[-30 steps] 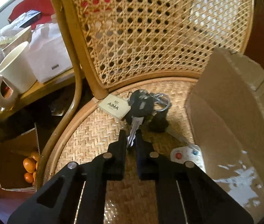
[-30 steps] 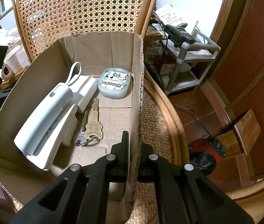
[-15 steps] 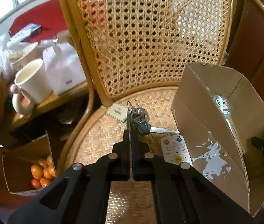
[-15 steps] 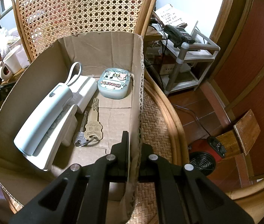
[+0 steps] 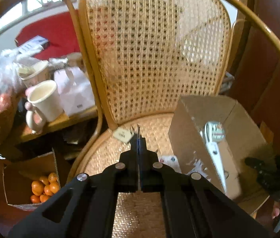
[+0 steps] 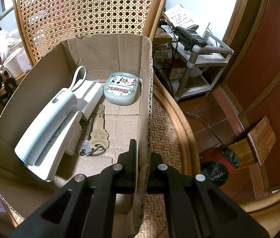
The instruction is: Organize rigid objects
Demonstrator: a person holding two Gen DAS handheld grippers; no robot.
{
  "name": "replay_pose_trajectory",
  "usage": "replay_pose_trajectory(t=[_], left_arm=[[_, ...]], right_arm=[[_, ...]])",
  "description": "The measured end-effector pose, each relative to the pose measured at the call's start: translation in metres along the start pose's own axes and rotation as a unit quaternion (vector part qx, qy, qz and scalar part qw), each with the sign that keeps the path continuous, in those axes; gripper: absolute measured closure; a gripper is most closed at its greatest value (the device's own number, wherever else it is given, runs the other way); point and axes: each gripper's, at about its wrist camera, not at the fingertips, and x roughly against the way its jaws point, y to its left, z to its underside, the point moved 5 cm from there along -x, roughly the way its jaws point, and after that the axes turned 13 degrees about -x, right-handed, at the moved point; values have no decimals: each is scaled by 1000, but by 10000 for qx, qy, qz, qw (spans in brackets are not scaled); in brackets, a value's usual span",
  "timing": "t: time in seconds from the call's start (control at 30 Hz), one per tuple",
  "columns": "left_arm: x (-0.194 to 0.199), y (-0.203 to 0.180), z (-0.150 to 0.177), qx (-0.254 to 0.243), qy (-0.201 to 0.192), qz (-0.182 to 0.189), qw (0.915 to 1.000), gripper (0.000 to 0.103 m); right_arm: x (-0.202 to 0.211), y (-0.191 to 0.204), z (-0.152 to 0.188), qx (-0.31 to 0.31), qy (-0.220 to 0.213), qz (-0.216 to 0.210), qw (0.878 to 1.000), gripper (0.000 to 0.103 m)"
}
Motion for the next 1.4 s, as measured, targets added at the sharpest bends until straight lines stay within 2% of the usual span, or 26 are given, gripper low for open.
replay_pose_trajectory(t=[0.13,0.23,0.33,0.47,0.53,0.6,0.7,0.8,0.9,0.93,1.1,1.17,1.2,1.3,1.4], left_arm=[[22,-4,-13,28,-407,-149,9991,103],[40,-7,-22,61,-663,-111,9977,103],[42,-6,-25,188,-675,35,9975,103],[13,1,-14,360,-210,84,9991,97],[-8,6,-5,464,158,26,9988,83],[-29,13,6,572,454,34,9973,79],[-53,22,20,806,827,48,9933,66],[-70,23,31,966,1057,191,9895,59],[-82,20,37,869,1261,70,9882,44],[-84,18,38,817,1287,34,9883,43],[-99,7,49,737,1540,296,9849,45],[-104,2,54,635,1650,393,9835,62],[-106,0,55,570,1665,431,9834,77],[-104,2,54,545,1584,354,9852,92],[-99,6,50,648,1561,269,9852,99]], right_arm=[[0,0,0,-4,0,2,10000,96],[0,0,0,-1,1,1,10000,96],[0,0,0,-5,1,4,10000,96],[0,0,0,-2,6,2,10000,96],[0,0,0,-3,3,-2,10000,96],[0,0,0,-2,-1,2,10000,96],[0,0,0,-6,2,3,10000,96],[0,0,0,-4,1,3,10000,96],[0,0,0,1,4,0,10000,96],[0,0,0,4,6,-3,10000,96],[0,1,0,14,14,-14,10000,96],[0,1,0,11,16,-13,10000,96],[0,1,0,12,13,-14,10000,96],[0,1,0,15,13,-15,10000,96],[0,1,0,12,14,-13,10000,96]])
